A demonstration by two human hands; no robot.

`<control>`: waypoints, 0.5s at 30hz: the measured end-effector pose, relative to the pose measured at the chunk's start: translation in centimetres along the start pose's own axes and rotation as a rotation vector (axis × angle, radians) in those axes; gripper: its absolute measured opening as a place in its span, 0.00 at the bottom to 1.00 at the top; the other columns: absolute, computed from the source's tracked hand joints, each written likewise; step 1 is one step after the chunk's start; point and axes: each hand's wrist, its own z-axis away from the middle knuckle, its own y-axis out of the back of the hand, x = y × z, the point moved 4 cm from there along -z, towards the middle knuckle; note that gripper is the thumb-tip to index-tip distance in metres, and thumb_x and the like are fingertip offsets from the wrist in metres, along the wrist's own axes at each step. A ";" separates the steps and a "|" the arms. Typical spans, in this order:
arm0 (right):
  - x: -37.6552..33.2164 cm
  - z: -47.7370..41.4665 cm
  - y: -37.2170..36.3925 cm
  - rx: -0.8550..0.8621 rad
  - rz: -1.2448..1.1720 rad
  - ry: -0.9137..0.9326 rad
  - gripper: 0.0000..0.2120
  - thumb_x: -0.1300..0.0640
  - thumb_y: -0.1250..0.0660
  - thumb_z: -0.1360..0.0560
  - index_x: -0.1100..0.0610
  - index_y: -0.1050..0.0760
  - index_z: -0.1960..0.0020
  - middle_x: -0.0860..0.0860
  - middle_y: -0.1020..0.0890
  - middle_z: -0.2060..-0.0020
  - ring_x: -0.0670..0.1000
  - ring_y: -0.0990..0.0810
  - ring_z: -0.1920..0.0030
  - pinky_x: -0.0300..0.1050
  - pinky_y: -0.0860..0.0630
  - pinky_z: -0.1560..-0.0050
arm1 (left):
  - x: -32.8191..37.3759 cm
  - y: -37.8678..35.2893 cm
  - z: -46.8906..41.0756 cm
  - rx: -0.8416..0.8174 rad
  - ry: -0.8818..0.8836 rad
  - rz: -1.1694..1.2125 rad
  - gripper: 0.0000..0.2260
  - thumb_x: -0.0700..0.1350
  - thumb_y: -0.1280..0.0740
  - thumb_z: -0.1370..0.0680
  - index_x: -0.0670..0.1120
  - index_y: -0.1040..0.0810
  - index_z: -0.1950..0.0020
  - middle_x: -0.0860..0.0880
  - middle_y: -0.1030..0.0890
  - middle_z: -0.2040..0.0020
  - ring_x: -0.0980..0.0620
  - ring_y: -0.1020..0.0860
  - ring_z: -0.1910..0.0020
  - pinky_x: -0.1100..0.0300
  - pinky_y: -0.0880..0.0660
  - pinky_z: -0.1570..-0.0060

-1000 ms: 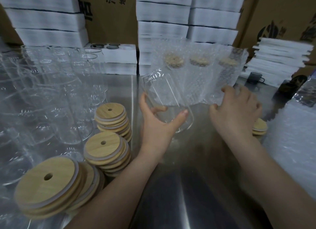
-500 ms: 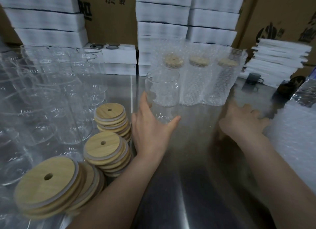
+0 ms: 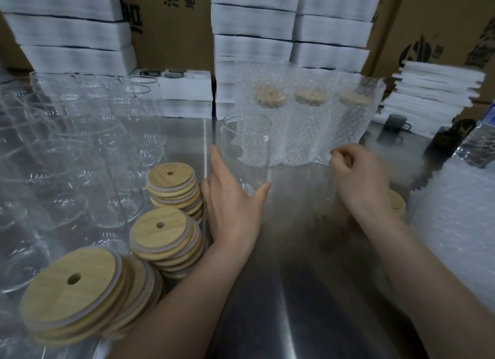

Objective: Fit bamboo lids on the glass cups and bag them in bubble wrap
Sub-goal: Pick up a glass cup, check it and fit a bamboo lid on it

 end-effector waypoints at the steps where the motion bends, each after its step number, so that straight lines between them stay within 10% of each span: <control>1: -0.1 0.2 -0.2 -0.004 -0.142 -0.038 0.10 0.57 0.38 0.21 0.54 0.18 0.48 0.49 0.16 0.52 0.55 0.20 0.47 0.53 0.25 0.44 | 0.0 0.0 0.0 -0.003 -0.003 -0.005 0.50 0.52 0.23 0.30 0.47 0.54 0.20 0.44 0.31 0.29 0.43 0.36 0.32 0.52 0.35 0.35; 6: -0.6 1.4 -2.5 -0.157 -0.810 -0.361 0.10 0.57 0.38 0.21 0.52 0.18 0.54 0.51 0.13 0.56 0.50 0.14 0.58 0.38 0.24 0.68 | 0.0 -0.1 -0.1 -0.010 -0.007 -0.025 0.50 0.51 0.24 0.29 0.46 0.56 0.20 0.44 0.34 0.26 0.43 0.37 0.30 0.51 0.37 0.33; 11: -1.0 2.2 -4.6 -0.332 -1.162 -0.525 0.12 0.54 0.40 0.19 0.59 0.21 0.48 0.58 0.13 0.55 0.55 0.14 0.54 0.49 0.22 0.47 | -0.1 -0.2 0.0 0.016 -0.008 -0.041 0.49 0.49 0.24 0.28 0.45 0.56 0.20 0.43 0.36 0.24 0.41 0.38 0.29 0.53 0.39 0.32; 15: -1.0 2.7 -5.6 -0.413 -1.294 -0.610 0.17 0.51 0.43 0.18 0.59 0.20 0.48 0.61 0.14 0.55 0.57 0.14 0.54 0.48 0.21 0.52 | 0.1 -0.1 0.1 0.026 -0.025 -0.026 0.48 0.45 0.25 0.27 0.44 0.57 0.20 0.42 0.43 0.22 0.43 0.43 0.24 0.59 0.47 0.28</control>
